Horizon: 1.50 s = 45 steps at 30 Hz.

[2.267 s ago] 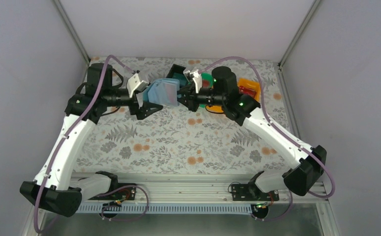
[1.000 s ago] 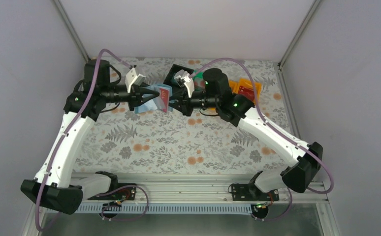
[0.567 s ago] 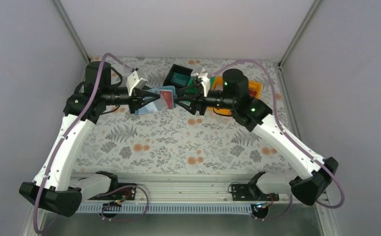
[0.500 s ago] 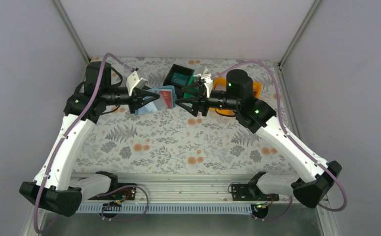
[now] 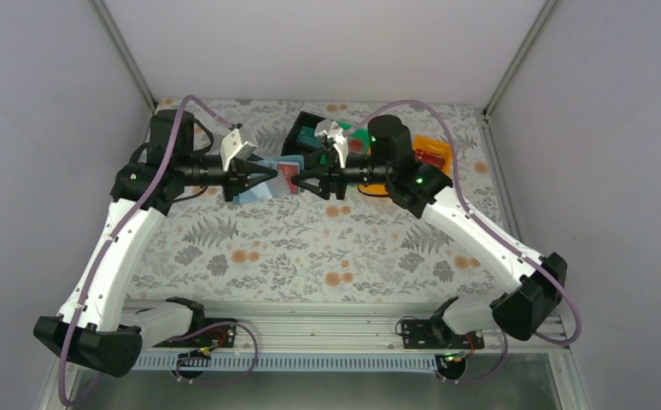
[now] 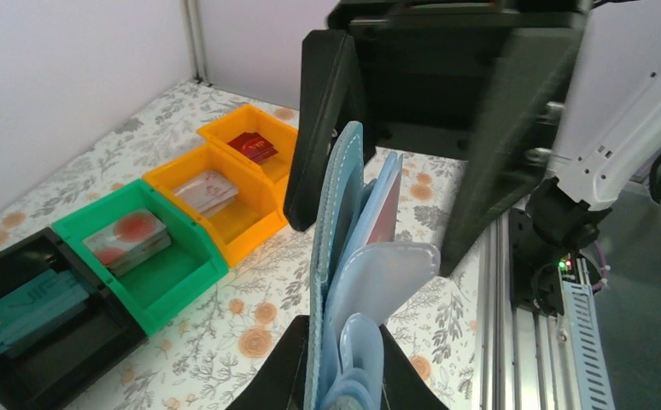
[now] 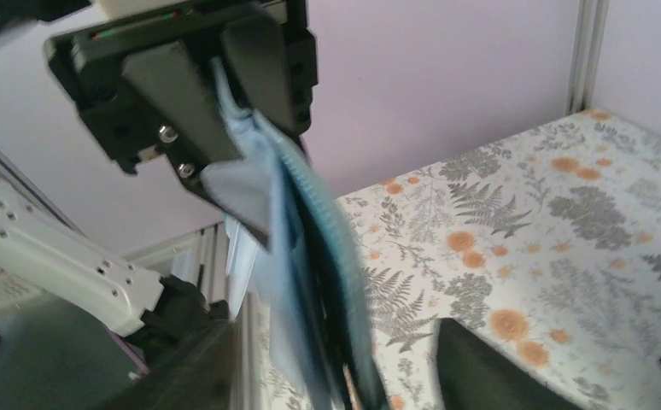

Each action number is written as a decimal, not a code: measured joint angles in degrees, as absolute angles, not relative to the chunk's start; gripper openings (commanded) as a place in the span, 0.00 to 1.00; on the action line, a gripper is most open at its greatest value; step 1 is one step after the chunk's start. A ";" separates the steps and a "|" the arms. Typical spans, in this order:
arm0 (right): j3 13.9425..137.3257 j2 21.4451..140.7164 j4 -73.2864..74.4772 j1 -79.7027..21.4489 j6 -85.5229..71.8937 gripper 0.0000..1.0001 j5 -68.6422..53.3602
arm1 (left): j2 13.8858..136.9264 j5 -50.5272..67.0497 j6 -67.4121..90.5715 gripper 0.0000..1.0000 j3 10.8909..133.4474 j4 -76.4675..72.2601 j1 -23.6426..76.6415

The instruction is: Take the credit cards out of the card holder

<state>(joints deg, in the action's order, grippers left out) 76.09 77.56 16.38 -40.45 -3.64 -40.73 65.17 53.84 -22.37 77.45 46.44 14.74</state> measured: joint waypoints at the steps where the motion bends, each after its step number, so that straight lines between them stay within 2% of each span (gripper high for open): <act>1: 76.36 78.24 16.01 -40.45 -3.55 0.28 -41.10 | 65.17 54.17 -22.76 0.02 77.43 46.81 14.74; 2: 76.49 78.61 15.81 -40.45 -3.44 0.14 -41.60 | 65.17 54.48 -23.14 0.03 77.38 47.09 14.74; 3: 76.58 78.94 15.64 -40.45 -3.60 0.05 -42.17 | 65.12 54.76 -23.42 0.02 77.34 47.42 14.74; 4: 76.71 79.18 15.46 -40.45 -3.53 0.04 -42.81 | 65.12 55.02 -23.59 0.03 77.32 47.72 14.74; 7: 76.90 79.46 15.27 -40.51 -3.44 0.04 -44.77 | 65.14 55.64 -24.01 0.05 77.32 48.21 14.35; 10: 76.88 79.44 15.42 -40.45 -3.42 0.04 -44.97 | 65.08 55.88 -24.34 0.17 77.32 48.51 14.22; 15: 77.10 79.31 17.45 -40.36 -5.58 0.04 -38.00 | 64.95 49.30 -23.62 0.23 76.53 46.46 14.00; 19: 79.09 79.66 23.03 -41.19 -9.28 0.04 -23.22 | 65.04 41.69 -23.03 0.31 74.63 44.18 12.58; 23: 79.33 82.21 31.75 -39.48 -13.41 0.04 -2.20 | 64.73 33.52 -22.83 0.40 74.06 42.94 8.84; 26: 79.37 86.30 35.64 -40.27 -15.11 0.04 5.06 | 64.55 34.24 -22.74 0.40 74.06 42.92 8.88; 31: 81.89 92.09 38.00 -44.34 -16.62 0.04 7.66 | 64.79 40.95 -21.98 0.37 74.04 43.00 12.71; 37: 85.71 94.72 35.11 -47.33 -17.96 0.04 2.02 | 68.71 49.89 -19.84 0.32 73.87 42.22 17.93; 40: 86.06 94.72 33.19 -47.81 -18.68 0.04 -1.56 | 71.16 52.38 -17.98 0.26 72.53 40.51 18.13; 45: 85.84 94.04 28.77 -47.92 -20.16 0.04 -9.43 | 71.66 45.32 -14.85 0.24 69.12 37.15 18.11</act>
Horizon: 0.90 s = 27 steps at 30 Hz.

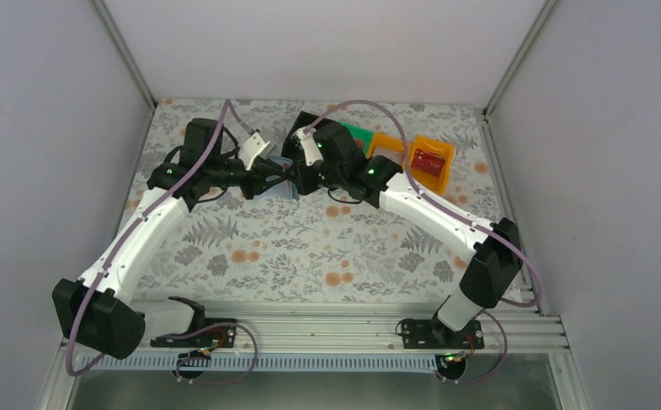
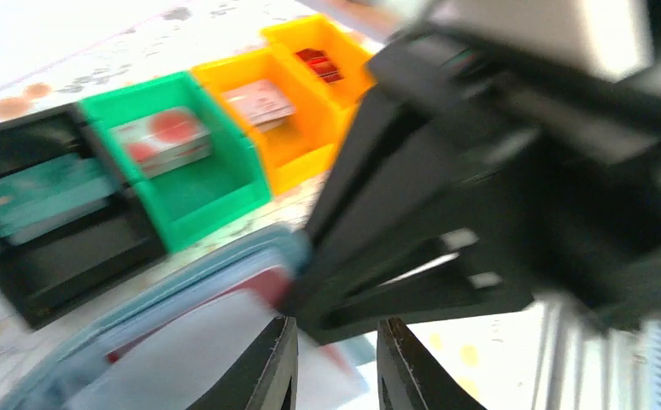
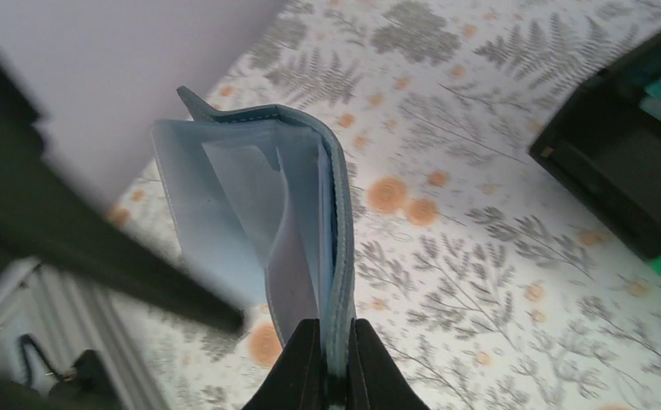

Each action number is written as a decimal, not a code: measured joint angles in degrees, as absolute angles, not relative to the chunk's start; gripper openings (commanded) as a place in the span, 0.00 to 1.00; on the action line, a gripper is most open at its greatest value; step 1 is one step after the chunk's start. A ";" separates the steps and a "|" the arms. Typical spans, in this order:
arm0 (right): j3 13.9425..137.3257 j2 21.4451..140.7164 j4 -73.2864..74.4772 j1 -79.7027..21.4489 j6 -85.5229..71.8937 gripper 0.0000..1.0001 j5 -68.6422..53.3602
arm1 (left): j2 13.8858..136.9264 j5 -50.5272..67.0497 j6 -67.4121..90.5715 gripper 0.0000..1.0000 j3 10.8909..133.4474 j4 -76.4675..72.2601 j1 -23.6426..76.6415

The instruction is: Take the credit cards out of the card holder

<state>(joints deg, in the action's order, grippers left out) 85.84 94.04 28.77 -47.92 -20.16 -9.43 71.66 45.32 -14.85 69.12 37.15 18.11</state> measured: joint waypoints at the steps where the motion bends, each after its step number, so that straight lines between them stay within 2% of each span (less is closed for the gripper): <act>1: 85.71 93.58 28.01 -47.92 -20.43 0.04 -10.68 | 71.18 43.09 -14.41 0.24 68.29 35.97 18.11; 6: 85.45 91.18 25.06 -47.68 -21.65 0.04 -14.57 | 68.86 35.03 -13.34 0.26 65.76 33.01 17.89; 10: 85.14 90.19 24.45 -47.53 -22.02 0.04 -15.25 | 68.66 28.86 -13.02 0.33 65.76 31.90 17.89; 15: 84.73 89.84 24.18 -47.46 -21.96 0.04 -15.25 | 68.95 23.90 -12.97 0.37 65.78 31.86 17.80; 27: 82.48 82.52 21.19 -47.33 -21.34 0.04 -22.98 | 70.81 20.78 -14.11 0.37 65.87 31.83 10.37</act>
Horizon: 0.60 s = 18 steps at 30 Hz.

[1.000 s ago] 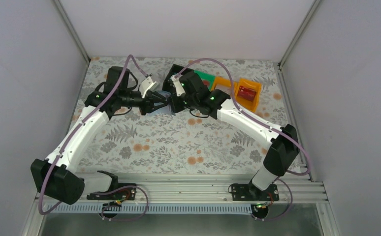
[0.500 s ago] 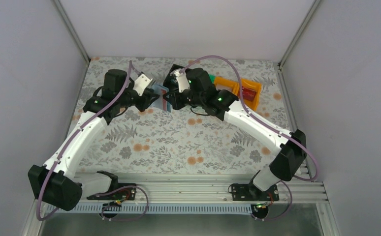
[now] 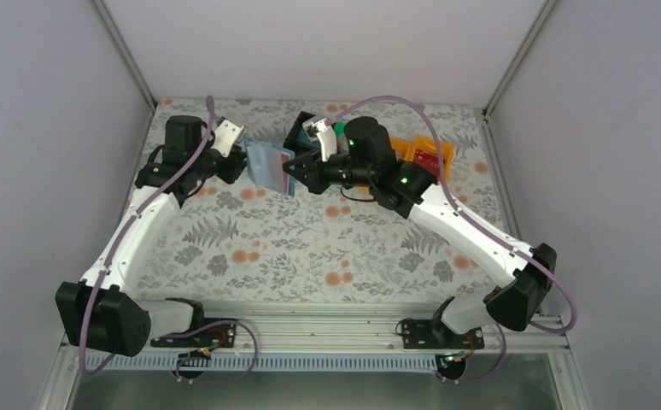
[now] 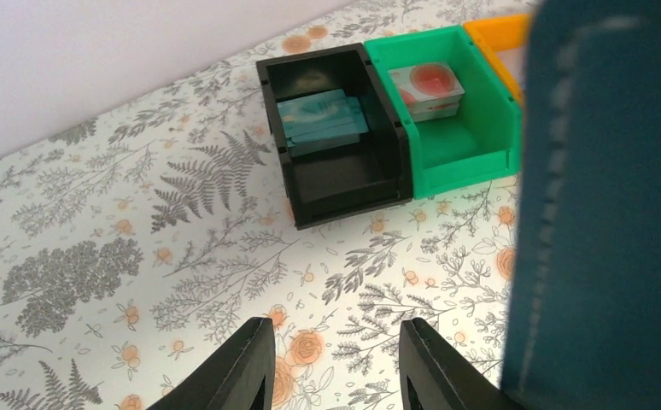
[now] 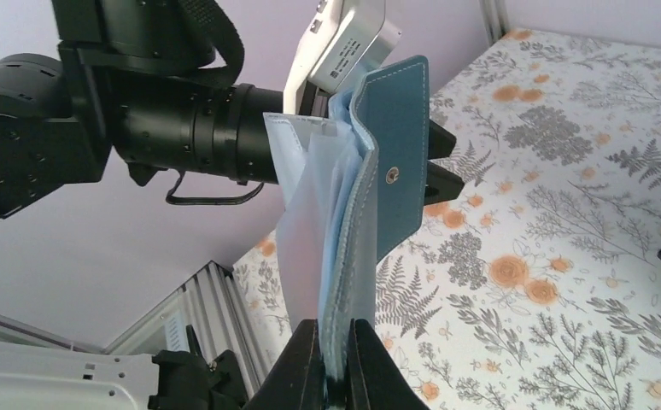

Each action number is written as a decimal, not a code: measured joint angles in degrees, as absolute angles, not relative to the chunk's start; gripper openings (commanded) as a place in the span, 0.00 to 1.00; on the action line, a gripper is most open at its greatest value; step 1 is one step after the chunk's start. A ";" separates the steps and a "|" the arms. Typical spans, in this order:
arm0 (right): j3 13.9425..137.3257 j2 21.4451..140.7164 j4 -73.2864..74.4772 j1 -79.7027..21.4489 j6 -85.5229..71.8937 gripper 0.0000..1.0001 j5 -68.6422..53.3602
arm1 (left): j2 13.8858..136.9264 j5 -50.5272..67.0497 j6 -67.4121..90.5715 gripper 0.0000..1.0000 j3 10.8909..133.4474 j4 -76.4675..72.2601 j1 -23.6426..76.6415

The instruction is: Take the credit cards out of the card holder

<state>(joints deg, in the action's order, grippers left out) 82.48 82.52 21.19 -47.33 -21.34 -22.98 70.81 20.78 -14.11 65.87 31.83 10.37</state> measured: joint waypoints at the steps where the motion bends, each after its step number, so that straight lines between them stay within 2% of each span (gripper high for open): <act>1: 82.43 82.35 20.71 -47.24 -21.41 0.04 -23.51 | 70.91 21.08 -14.35 0.38 65.98 31.88 9.89; 6: 80.51 82.59 19.46 -45.84 -22.63 0.04 -23.94 | 70.65 22.50 -15.94 0.43 68.14 32.99 8.51; 15: 76.82 84.12 14.22 -40.36 -29.15 0.04 -24.84 | 65.06 22.83 -21.69 0.73 76.69 37.93 8.38; 17: 76.69 84.58 12.97 -39.88 -30.52 0.04 -24.12 | 64.03 22.94 -22.00 0.86 78.94 38.41 9.13; 18: 76.47 84.71 12.23 -39.75 -31.22 0.04 -23.70 | 63.42 22.76 -21.76 0.97 79.68 38.46 10.07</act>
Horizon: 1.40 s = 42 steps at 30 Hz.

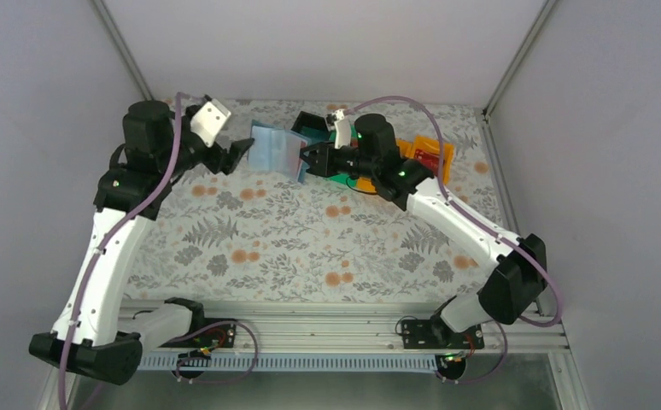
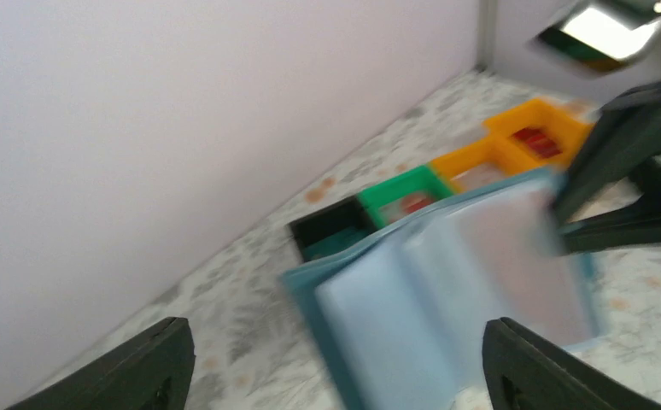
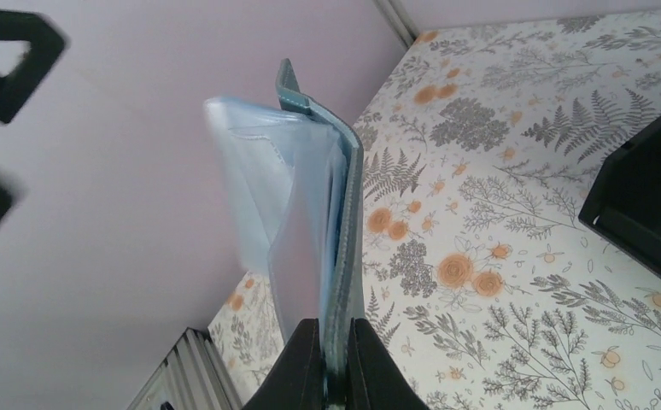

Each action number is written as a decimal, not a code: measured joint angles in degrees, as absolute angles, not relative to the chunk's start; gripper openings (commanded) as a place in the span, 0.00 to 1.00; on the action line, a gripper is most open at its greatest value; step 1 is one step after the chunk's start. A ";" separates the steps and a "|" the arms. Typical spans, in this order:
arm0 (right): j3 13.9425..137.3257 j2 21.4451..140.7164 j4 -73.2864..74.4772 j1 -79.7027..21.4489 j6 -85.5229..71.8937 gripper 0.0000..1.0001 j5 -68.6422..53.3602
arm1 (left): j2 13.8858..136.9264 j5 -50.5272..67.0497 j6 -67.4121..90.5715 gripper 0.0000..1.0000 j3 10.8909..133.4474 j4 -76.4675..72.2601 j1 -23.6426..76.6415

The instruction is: Take the credit cards out of the card holder

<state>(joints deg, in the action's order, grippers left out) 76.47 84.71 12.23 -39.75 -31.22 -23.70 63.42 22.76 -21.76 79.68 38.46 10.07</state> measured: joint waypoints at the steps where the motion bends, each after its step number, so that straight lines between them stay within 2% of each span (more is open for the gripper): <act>1: 76.20 84.79 11.55 -39.66 -31.94 0.04 -23.40 | 62.98 22.55 -21.69 1.00 80.18 38.48 11.53; 8: 74.22 84.82 8.43 -39.68 -35.35 0.04 -22.31 | 67.37 15.90 -19.42 1.00 80.71 38.28 24.25; 14: 74.02 84.82 7.84 -39.88 -36.01 0.04 -22.22 | 74.28 8.19 -18.74 1.00 80.68 38.30 28.91; 34: 74.04 85.01 9.06 -40.16 -35.53 0.04 -19.00 | 78.94 4.51 -18.46 1.00 82.30 38.11 29.63; 42: 74.04 84.82 9.45 -40.38 -34.87 0.04 -21.43 | 79.79 4.34 -18.63 1.00 82.28 35.79 22.61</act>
